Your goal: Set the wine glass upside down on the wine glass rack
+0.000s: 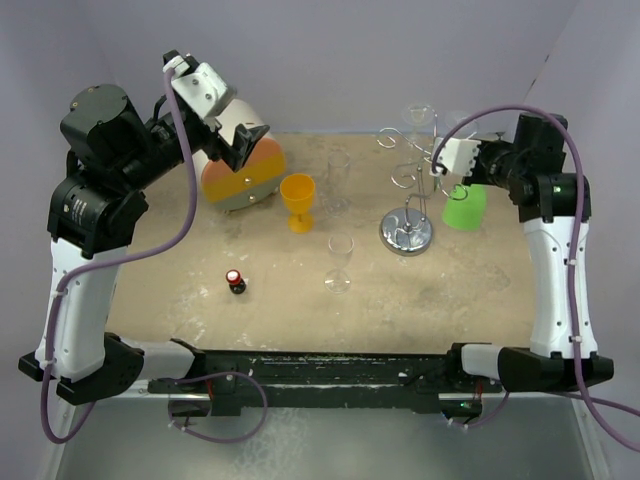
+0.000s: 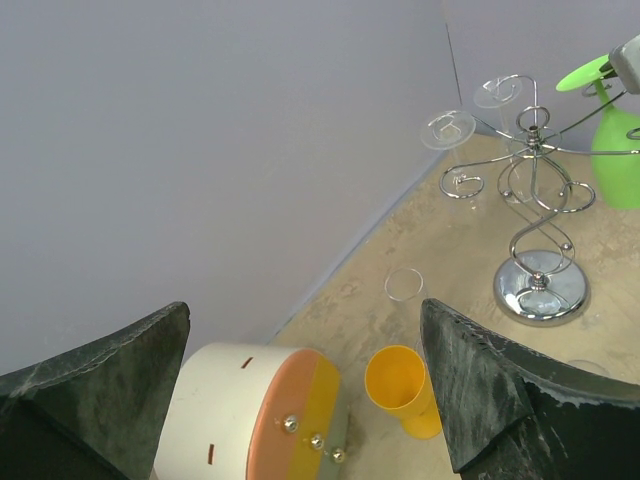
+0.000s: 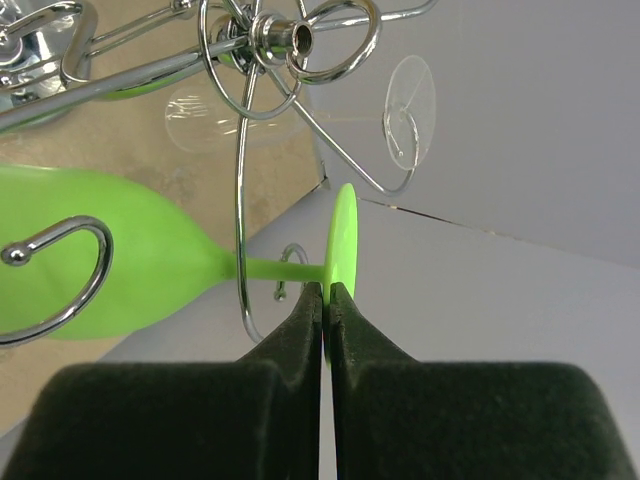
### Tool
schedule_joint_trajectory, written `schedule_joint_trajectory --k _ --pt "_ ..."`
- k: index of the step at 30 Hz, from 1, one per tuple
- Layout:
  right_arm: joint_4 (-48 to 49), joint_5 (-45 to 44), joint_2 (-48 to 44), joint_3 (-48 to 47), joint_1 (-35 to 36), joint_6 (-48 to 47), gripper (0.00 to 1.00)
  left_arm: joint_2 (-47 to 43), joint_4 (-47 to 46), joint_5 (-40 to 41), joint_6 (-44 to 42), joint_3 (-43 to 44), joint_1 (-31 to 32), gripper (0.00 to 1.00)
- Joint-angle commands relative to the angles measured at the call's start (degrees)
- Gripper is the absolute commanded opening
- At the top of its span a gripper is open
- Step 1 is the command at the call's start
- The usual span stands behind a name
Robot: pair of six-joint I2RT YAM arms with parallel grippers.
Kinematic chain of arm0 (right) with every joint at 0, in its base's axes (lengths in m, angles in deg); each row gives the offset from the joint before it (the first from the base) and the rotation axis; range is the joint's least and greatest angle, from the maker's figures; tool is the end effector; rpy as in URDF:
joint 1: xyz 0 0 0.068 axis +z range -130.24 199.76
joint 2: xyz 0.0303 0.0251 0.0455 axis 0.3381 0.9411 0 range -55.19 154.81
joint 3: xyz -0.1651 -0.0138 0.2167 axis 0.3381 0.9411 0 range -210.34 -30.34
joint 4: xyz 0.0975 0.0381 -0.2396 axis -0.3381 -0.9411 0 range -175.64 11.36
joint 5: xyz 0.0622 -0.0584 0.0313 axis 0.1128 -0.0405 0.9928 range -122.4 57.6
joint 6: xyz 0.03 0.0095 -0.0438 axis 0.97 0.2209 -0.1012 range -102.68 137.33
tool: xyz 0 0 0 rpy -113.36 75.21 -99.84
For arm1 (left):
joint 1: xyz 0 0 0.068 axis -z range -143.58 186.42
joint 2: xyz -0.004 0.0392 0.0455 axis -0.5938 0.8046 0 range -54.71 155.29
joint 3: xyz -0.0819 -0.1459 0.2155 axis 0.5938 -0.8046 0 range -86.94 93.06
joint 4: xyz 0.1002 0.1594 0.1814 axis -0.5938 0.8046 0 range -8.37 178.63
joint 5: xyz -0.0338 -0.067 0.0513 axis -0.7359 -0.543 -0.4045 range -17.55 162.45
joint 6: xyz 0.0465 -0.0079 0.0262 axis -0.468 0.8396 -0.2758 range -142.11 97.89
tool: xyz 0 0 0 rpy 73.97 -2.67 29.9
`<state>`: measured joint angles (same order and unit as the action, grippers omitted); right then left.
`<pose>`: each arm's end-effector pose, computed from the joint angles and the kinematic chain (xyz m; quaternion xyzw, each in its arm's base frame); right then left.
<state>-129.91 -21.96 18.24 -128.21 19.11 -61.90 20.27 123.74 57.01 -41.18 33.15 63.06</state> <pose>0.2403 0.0037 0.4732 -0.5740 0.6264 -0.2755 0.4497 0.1658 -0.0937 0.5901 0.3546 0.5908 -0.1397 0.7111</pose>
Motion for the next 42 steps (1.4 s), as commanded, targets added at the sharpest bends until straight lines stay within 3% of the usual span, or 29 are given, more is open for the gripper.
schedule_joint_trajectory --k 1,11,22,42 --pt "-1.12 -0.23 -2.27 -2.42 0.12 -0.08 0.00 -0.80 -2.00 -1.21 1.00 -0.03 -0.35 0.99" --pt "-0.82 -5.51 -4.48 0.52 0.05 2.05 0.00 -0.94 -2.12 -1.76 1.31 -0.69 -0.53 0.99" --pt "5.68 -12.33 -5.10 5.41 0.05 5.76 0.00 -1.18 -2.07 -2.65 1.50 -1.29 -0.69 0.99" --pt "6.75 -18.42 -5.27 8.19 0.06 9.16 0.20 -1.54 -2.26 -2.44 1.32 -1.25 -1.35 0.99"
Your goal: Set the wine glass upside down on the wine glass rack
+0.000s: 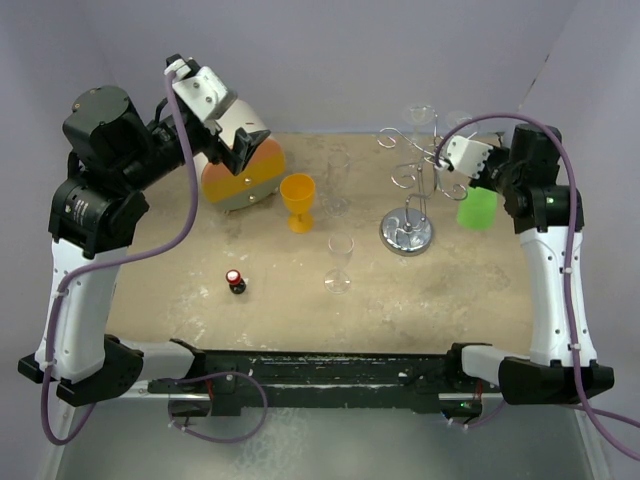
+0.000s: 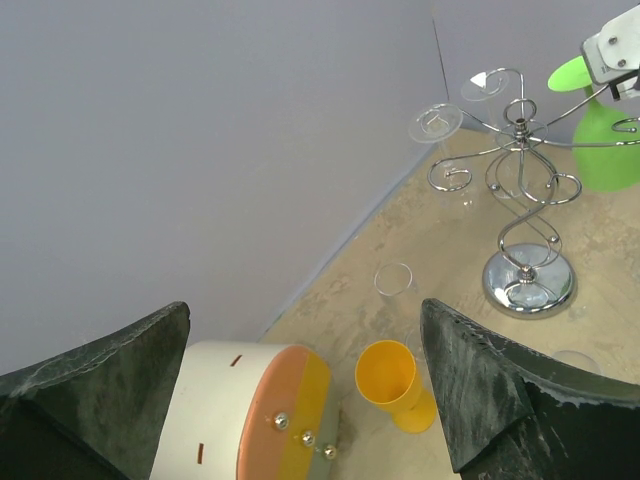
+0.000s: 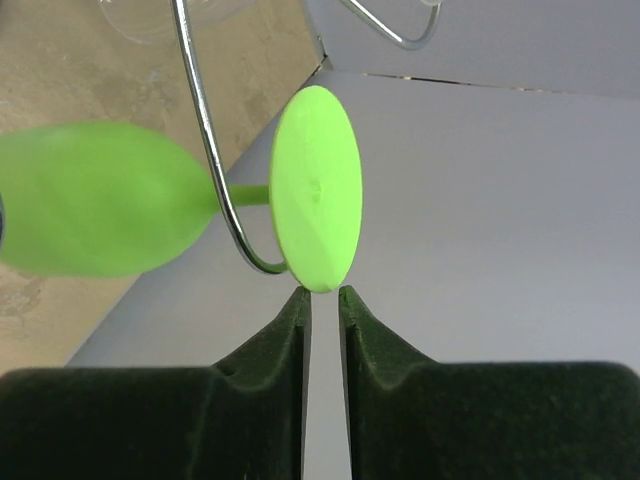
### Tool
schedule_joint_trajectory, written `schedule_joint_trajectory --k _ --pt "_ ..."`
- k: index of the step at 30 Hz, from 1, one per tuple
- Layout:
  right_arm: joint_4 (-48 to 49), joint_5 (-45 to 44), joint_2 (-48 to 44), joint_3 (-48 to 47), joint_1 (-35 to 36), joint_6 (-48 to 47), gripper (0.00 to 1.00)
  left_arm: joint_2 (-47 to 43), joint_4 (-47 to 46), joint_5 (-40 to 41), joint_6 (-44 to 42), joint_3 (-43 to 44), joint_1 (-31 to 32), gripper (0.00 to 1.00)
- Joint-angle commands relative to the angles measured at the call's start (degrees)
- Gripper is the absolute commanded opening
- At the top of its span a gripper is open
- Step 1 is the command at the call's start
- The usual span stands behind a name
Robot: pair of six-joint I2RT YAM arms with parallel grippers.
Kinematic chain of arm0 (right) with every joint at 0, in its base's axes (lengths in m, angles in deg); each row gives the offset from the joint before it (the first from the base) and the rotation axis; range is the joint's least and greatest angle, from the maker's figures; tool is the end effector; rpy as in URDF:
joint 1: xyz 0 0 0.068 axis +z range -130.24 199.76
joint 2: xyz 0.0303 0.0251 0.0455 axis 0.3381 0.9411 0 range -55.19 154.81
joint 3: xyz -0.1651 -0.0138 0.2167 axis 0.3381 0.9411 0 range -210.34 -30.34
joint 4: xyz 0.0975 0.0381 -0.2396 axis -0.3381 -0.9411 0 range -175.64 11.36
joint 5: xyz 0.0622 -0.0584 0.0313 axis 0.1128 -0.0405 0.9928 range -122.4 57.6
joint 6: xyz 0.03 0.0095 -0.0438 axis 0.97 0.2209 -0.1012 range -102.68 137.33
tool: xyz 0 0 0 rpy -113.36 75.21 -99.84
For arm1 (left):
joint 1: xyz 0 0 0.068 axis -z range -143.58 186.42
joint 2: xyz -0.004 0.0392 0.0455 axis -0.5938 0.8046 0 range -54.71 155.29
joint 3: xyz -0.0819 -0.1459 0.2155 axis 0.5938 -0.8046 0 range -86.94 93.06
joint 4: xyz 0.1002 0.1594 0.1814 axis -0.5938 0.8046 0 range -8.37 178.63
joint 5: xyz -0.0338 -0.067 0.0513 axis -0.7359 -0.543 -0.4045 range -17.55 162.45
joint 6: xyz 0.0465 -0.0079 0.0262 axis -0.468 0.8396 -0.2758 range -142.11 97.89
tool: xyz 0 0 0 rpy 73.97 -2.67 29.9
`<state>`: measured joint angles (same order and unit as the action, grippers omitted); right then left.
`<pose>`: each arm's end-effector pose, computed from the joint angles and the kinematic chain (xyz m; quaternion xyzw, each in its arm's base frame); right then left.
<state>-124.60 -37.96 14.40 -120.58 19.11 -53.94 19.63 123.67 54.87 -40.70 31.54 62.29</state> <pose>0.2349 -0.0062 0.4566 -0.4665 0.7036 -0.3470 0.4085 0.1670 -0.0928 0.5853 0.3612 0.5933 -0.1510 0.7033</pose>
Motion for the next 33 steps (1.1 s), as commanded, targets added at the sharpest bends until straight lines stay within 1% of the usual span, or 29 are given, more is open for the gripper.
schedule_joint_trajectory --k 1,6,7,10,13,19,22,26,29,31,33 --pt "1.30 -2.41 -1.50 0.58 0.05 1.34 0.21 -0.96 -2.27 -0.24 0.84 0.32 -0.64 0.99" --pt "1.17 -3.37 -2.07 1.63 0.06 2.22 0.26 -0.94 -2.50 0.55 0.84 0.28 -0.64 0.99" --pt "1.23 -3.83 -2.20 1.96 0.08 2.26 0.28 -0.95 -2.57 0.66 0.84 0.30 -0.64 0.99" --pt "1.73 -6.32 -2.64 3.19 0.03 2.64 0.39 -0.98 -2.64 0.84 0.92 0.29 -0.64 0.99" --pt "2.02 -7.39 -2.79 3.17 0.03 4.07 0.45 -0.94 -2.71 1.33 0.97 0.11 -0.73 0.99" --pt "2.75 -8.32 -3.58 1.24 0.04 11.23 0.57 -0.99 -2.86 2.02 0.75 0.07 -0.99 0.99" --pt "2.38 -8.89 -4.88 1.74 0.03 15.03 0.63 -0.92 -2.86 2.09 0.53 0.01 -0.95 0.99" --pt "2.45 -7.73 -6.69 1.71 0.03 18.22 0.68 -0.58 -2.10 0.88 -0.43 -0.50 -0.98 0.99" --pt "2.02 -8.18 -6.71 -0.21 -0.04 21.15 0.74 -0.29 -1.05 -0.48 -0.53 -1.13 -0.99 0.99" --pt "1.55 -9.17 -6.36 -2.37 -0.18 23.28 0.81 -0.21 -0.52 -1.24 -0.80 -2.11 -0.99 0.99" --pt "0.93 -9.37 -5.99 -4.23 -0.44 24.36 0.84 0.11 0.42 -1.56 -1.63 -2.92 -0.99 0.99"
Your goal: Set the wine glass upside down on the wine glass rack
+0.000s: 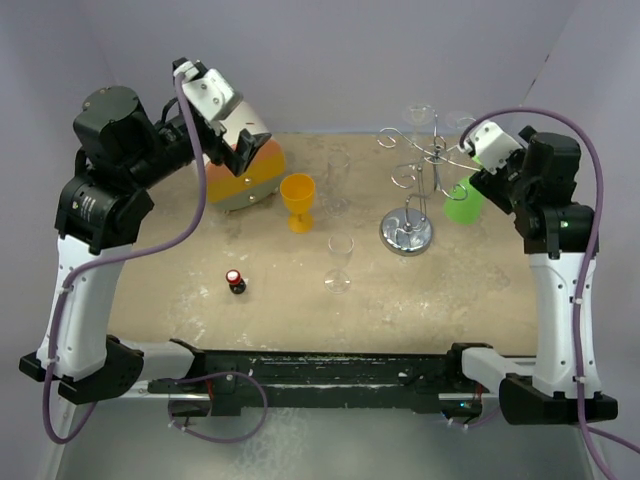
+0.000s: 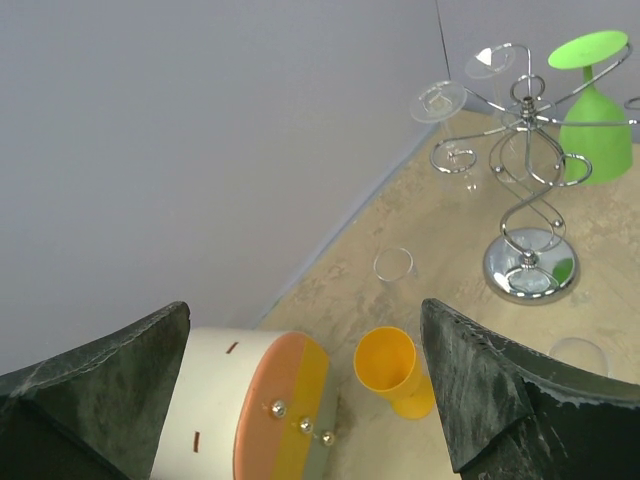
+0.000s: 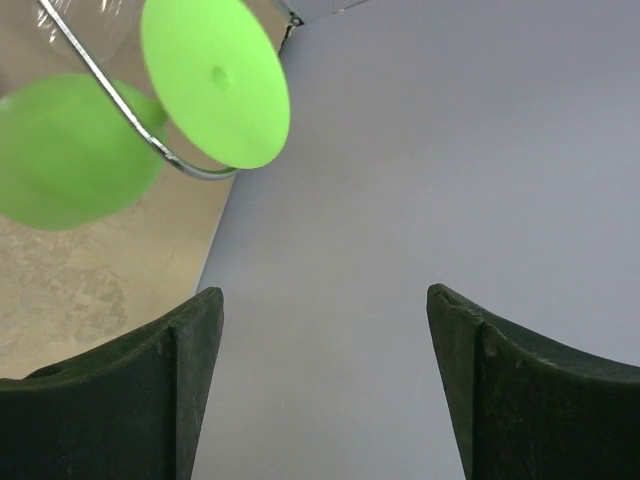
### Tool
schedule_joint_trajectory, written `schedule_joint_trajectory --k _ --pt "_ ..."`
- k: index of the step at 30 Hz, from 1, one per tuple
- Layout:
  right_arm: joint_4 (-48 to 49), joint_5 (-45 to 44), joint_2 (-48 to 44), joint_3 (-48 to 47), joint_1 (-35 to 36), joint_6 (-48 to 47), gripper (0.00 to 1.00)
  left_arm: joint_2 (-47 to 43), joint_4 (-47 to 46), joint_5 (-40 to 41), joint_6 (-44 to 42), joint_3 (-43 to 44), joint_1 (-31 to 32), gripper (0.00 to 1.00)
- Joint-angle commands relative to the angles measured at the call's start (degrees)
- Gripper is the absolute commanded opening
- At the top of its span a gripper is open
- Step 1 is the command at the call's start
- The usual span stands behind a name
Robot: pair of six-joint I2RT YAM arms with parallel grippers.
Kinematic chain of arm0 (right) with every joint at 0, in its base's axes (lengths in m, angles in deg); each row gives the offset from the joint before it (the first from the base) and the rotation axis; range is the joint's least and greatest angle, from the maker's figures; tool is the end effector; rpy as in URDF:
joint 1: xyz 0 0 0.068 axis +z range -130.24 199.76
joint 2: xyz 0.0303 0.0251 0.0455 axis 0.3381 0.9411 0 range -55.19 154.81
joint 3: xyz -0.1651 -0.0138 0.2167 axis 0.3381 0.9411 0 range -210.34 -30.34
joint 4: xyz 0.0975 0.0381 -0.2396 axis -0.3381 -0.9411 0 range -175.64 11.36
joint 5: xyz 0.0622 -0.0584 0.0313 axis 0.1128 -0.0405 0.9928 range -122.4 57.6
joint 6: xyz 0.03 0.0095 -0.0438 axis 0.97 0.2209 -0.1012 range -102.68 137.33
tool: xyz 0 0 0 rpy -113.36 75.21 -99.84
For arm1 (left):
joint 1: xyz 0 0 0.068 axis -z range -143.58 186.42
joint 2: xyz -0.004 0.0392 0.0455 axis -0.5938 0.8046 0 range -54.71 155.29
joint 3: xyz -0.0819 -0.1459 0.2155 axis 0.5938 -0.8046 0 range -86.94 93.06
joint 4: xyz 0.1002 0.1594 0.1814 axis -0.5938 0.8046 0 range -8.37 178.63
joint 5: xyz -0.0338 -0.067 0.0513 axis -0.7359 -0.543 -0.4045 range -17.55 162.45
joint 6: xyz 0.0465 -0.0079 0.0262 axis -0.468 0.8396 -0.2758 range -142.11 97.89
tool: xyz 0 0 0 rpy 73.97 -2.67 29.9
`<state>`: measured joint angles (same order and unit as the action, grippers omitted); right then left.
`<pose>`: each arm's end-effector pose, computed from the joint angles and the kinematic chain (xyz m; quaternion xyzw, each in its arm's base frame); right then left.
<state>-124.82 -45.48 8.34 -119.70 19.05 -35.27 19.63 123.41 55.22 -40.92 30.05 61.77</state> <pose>0.1985 -0.0106 0.4727 -0.2983 0.7618 -0.3381 0.4652 0.1730 -0.0935 0.5794 0.3596 0.6028 -0.1451 0.6973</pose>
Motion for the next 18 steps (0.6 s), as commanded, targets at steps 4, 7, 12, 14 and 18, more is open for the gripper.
schedule_joint_trajectory --k 4,7,12,14,18 --pt "0.66 -1.31 0.37 -7.20 -1.06 7.89 0.85 0.44 2.75 -3.03 -4.43 -4.33 -0.44 0.99" --pt "2.04 -0.50 -0.25 -7.42 -2.14 9.47 0.88 0.64 4.25 -4.26 -7.17 -7.47 -0.38 1.00" --pt "1.65 4.24 -0.36 -10.82 -4.48 14.62 0.97 1.74 7.20 -7.15 -10.44 -11.47 1.41 1.00" --pt "0.71 9.17 -0.18 -13.15 -5.97 16.98 1.00 2.93 8.13 -8.81 -9.47 -12.59 3.03 0.99" --pt "-1.26 19.60 0.02 -16.68 -9.07 20.08 1.00 4.51 5.68 -14.04 -3.36 -17.96 5.42 0.95"
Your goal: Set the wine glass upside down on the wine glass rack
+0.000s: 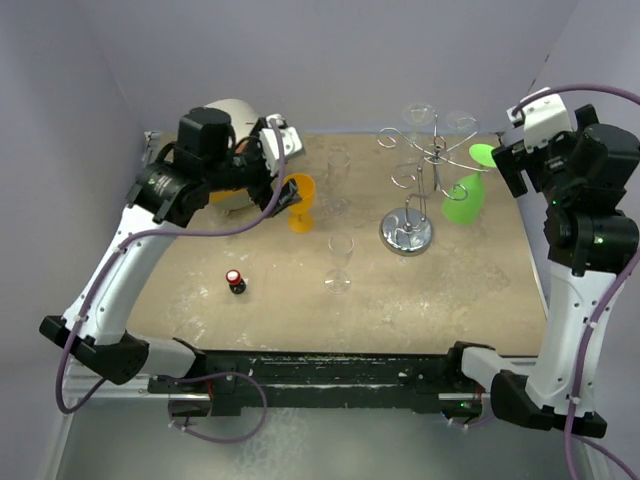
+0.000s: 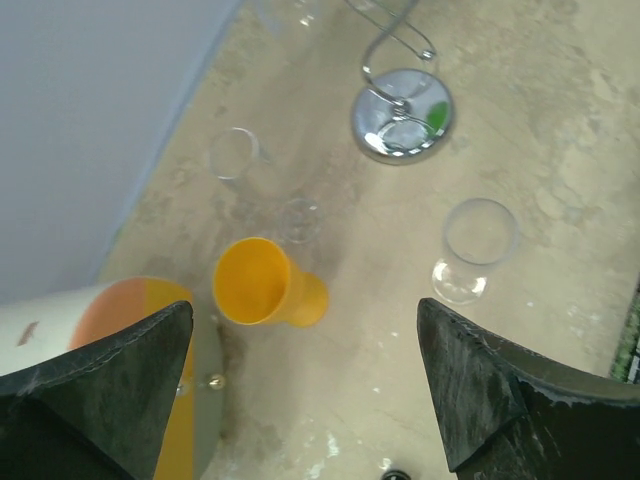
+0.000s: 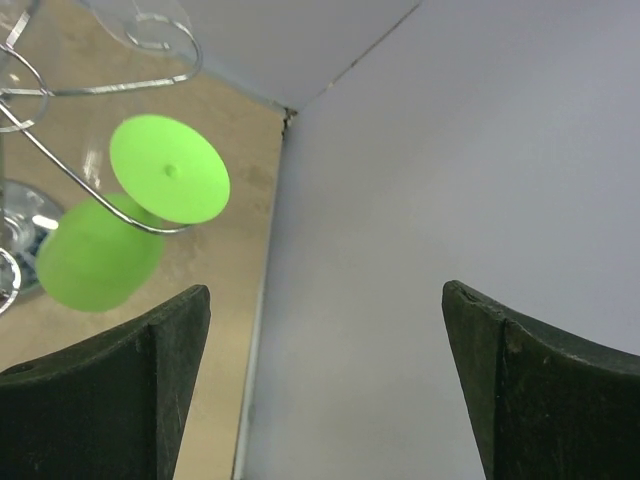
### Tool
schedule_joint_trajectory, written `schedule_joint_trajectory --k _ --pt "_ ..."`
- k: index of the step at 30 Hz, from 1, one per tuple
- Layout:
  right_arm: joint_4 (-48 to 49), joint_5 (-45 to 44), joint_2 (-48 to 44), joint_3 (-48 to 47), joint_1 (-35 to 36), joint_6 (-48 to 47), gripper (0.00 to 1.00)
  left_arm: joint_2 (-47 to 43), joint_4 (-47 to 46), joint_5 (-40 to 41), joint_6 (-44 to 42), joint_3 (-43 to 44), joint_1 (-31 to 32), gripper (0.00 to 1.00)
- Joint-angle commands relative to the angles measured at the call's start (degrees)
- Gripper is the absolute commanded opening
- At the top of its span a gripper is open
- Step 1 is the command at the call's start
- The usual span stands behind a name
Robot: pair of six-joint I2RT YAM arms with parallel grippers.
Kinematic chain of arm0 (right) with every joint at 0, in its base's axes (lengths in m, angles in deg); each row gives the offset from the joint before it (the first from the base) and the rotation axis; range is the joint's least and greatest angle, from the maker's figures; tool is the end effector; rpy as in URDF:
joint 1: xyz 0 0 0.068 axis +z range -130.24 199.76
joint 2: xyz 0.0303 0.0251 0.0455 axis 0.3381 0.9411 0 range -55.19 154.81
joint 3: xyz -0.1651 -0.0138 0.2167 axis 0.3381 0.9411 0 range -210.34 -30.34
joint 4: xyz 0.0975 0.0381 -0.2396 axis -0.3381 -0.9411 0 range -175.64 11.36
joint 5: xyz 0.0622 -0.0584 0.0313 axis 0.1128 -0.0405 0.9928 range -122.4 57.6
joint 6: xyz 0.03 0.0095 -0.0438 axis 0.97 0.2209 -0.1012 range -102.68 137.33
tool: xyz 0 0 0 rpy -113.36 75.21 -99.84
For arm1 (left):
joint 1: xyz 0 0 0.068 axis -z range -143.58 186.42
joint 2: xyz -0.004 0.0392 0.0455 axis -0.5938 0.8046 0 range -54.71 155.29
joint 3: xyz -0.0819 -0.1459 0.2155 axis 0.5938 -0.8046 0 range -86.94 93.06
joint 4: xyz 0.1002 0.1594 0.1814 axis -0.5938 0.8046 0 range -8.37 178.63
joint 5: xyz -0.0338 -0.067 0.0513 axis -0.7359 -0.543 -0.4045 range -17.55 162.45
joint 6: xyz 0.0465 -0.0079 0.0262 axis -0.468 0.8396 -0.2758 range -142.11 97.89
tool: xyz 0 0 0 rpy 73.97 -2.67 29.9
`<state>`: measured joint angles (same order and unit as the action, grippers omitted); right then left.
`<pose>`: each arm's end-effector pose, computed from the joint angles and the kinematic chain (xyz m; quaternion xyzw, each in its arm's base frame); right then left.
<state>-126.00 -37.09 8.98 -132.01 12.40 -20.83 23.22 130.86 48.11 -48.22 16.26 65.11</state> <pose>0.1689 -0.0248 0.5290 -0.1776 0.7441 -0.2777 0.5810 0.2194 -0.1367 0.4873 0.4791 0.6749 -0.1887 0.5286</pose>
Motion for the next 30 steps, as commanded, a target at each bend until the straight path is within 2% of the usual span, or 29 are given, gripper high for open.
schedule_joint_trajectory --k 1,7,19,30 --pt "-0.60 13.81 -0.74 -4.52 -3.24 5.93 1.00 1.15 -2.96 -8.16 5.35 -5.87 2.48 0.94" --pt "-2.44 24.13 -1.92 -2.40 -6.91 5.57 1.00 3.71 -6.84 -10.90 8.97 -9.57 5.08 0.90" --pt "-0.95 31.16 -1.34 -1.20 -11.37 7.13 1.00 16.04 -1.27 -4.72 6.60 -2.53 10.88 0.79" --pt "-0.64 31.37 -0.63 0.07 -11.49 7.07 1.00 23.70 4.73 -4.31 3.50 1.85 13.51 0.55"
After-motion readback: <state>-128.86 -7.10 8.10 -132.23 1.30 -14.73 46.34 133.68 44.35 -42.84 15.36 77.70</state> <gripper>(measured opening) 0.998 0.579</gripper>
